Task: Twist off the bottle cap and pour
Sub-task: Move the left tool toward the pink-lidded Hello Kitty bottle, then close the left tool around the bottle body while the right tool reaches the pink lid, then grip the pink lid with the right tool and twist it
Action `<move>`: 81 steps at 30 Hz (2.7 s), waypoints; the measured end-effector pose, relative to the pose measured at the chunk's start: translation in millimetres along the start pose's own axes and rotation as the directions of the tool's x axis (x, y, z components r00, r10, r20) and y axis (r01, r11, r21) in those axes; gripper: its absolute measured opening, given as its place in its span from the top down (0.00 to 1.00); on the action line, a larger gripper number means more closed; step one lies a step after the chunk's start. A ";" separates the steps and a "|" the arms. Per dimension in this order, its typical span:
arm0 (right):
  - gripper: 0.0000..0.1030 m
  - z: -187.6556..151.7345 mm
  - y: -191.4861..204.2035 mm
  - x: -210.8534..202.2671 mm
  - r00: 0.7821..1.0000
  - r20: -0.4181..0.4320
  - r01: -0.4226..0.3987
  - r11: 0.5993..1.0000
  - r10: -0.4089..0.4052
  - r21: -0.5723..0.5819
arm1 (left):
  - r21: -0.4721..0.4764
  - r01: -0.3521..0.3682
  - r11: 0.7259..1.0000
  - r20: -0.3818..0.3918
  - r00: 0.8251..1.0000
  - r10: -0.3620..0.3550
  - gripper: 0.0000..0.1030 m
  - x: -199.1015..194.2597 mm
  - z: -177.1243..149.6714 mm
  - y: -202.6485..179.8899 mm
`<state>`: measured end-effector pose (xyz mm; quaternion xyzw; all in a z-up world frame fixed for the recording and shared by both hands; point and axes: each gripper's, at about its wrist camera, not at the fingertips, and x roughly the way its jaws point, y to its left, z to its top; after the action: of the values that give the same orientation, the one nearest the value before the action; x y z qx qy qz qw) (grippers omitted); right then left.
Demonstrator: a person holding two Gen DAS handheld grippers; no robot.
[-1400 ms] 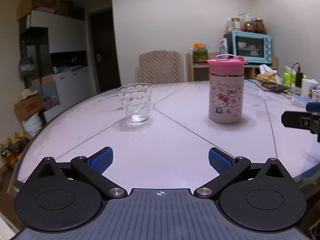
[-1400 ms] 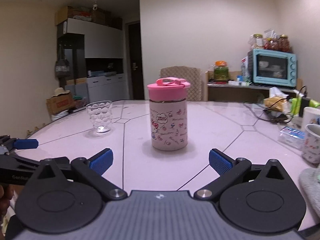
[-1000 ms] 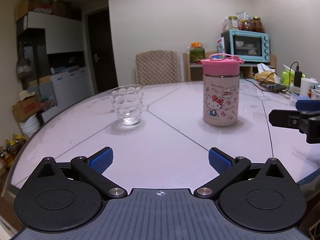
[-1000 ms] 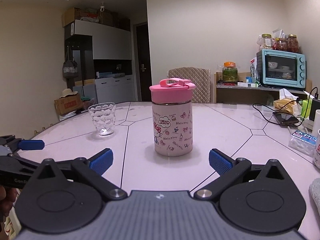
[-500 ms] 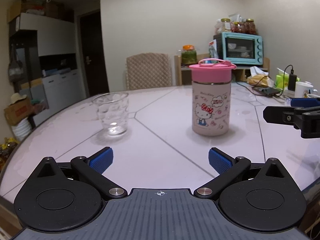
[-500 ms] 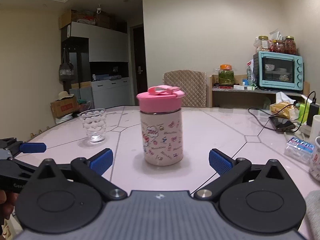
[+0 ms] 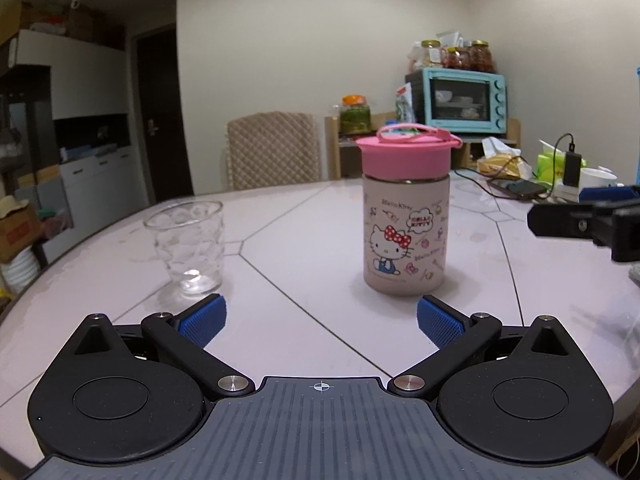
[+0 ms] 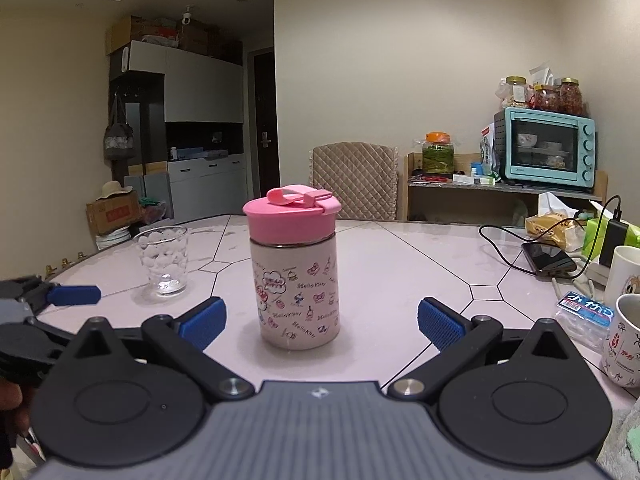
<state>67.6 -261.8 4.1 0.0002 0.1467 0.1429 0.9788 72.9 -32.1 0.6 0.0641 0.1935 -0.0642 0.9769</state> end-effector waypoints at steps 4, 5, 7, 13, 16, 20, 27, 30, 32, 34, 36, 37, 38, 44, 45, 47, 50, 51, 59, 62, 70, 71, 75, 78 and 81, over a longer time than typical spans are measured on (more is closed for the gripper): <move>0.00 1.5 -5.9 7.9 1.000 -0.005 0.007 1.000 -0.007 0.011 | 0.003 0.024 1.000 -0.007 1.000 -0.024 0.00 9.2 0.3 0.5; 0.00 1.8 -7.4 9.4 1.000 -0.005 0.011 1.000 -0.010 0.017 | 0.008 0.034 0.999 -0.007 0.999 -0.034 0.00 12.2 0.1 0.3; 0.00 2.2 -9.5 12.7 1.000 -0.006 0.010 1.000 -0.010 0.023 | 0.018 0.054 0.998 -0.006 0.999 -0.054 0.00 18.1 0.0 0.1; 0.00 5.9 -9.1 21.0 1.000 0.003 0.016 0.999 -0.016 0.031 | 0.042 0.113 0.993 -0.002 0.994 -0.113 0.00 34.2 2.4 1.0; 0.00 8.6 -5.8 26.6 1.000 0.009 0.014 0.999 -0.014 0.037 | 0.049 0.141 0.989 0.004 0.990 -0.141 0.00 40.9 6.7 4.8; 0.00 12.7 -0.8 34.0 1.000 0.017 0.012 0.999 -0.012 0.044 | 0.070 0.165 0.984 0.018 0.986 -0.167 0.00 46.0 12.4 6.4; 0.00 22.0 4.4 49.6 1.000 0.021 0.005 0.999 -0.006 0.040 | 0.093 0.216 0.972 0.033 0.975 -0.220 0.00 60.8 22.4 7.2; 0.00 27.1 4.5 54.7 1.000 0.025 0.006 0.999 -0.007 0.032 | 0.091 0.237 0.967 0.044 0.969 -0.242 0.00 69.3 27.4 7.5; 0.00 30.2 4.9 58.6 1.000 0.022 0.000 1.000 -0.001 0.025 | 0.099 0.251 0.963 0.046 0.965 -0.256 0.00 76.0 30.7 6.9; 0.00 32.6 5.8 62.0 1.000 0.021 -0.008 1.000 0.007 0.020 | 0.118 0.273 0.955 0.048 0.959 -0.280 0.00 81.0 33.6 4.8; 0.00 35.0 7.1 65.7 1.000 0.021 -0.014 1.000 0.013 0.015 | 0.144 0.304 0.942 0.052 0.948 -0.314 0.00 88.3 37.1 2.0; 0.00 36.3 7.7 68.0 1.000 0.021 -0.019 1.000 0.018 0.013 | 0.154 0.318 0.936 0.052 0.943 -0.329 0.00 92.3 38.6 0.8; 0.00 37.0 7.9 69.2 1.000 0.021 -0.021 1.000 0.021 0.013 | 0.161 0.329 0.931 0.050 0.939 -0.340 0.00 96.1 39.4 -0.4; 0.00 43.3 9.8 80.5 0.999 0.020 -0.034 0.999 0.034 0.005 | 0.189 0.380 0.906 0.043 0.918 -0.394 0.00 119.8 45.3 -5.5; 0.00 43.8 9.5 81.3 0.999 0.021 -0.034 0.999 0.034 0.005 | 0.190 0.395 0.899 0.039 0.912 -0.409 0.00 124.4 46.4 -5.3; 0.00 45.0 7.9 83.6 0.999 0.021 -0.036 0.999 0.036 0.008 | 0.189 0.428 0.884 0.033 0.897 -0.441 0.00 132.0 47.7 -3.6; 0.00 45.8 5.7 86.3 0.999 0.021 -0.045 0.999 0.045 0.012 | 0.190 0.471 0.861 0.027 0.875 -0.484 0.00 140.3 48.3 -1.5; 0.00 45.8 5.0 87.5 0.999 0.020 -0.050 0.999 0.050 0.011 | 0.192 0.487 0.852 0.024 0.865 -0.500 0.00 144.2 48.9 -0.9; 0.00 46.3 2.9 96.7 0.997 0.011 -0.073 0.997 0.073 0.001 | 0.188 0.562 0.806 0.014 0.819 -0.574 0.04 161.8 52.5 2.4; 0.00 46.3 3.2 100.2 0.997 0.010 -0.077 0.997 0.077 0.003 | 0.194 0.585 0.788 0.007 0.802 -0.597 0.12 165.7 54.1 2.6; 0.00 46.5 3.6 110.6 0.994 0.001 -0.107 0.994 0.107 0.000 | 0.200 0.596 0.777 -0.010 0.795 -0.607 0.13 156.1 53.3 7.7; 0.00 47.1 4.2 111.8 0.994 0.000 -0.111 0.994 0.111 0.000 | 0.202 0.597 0.776 -0.017 0.795 -0.607 0.13 156.1 54.1 8.0; 0.00 49.0 8.0 115.0 0.994 0.004 -0.110 0.994 0.110 0.004 | 0.203 0.599 0.775 -0.013 0.793 -0.610 0.13 155.4 53.3 10.8; 0.00 50.3 10.4 118.1 0.996 0.006 -0.089 0.996 0.089 0.007 | 0.205 0.603 0.771 -0.007 0.788 -0.615 0.13 156.4 52.0 11.9; 0.03 51.0 13.6 122.6 0.997 -0.001 -0.074 0.997 0.074 0.003 | 0.209 0.609 0.765 -0.008 0.783 -0.621 0.13 157.9 52.7 13.1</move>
<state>190.8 -212.4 18.3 0.0068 0.1472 0.1787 0.9728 239.1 -43.1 -10.8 0.0931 0.1662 -0.4018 0.8957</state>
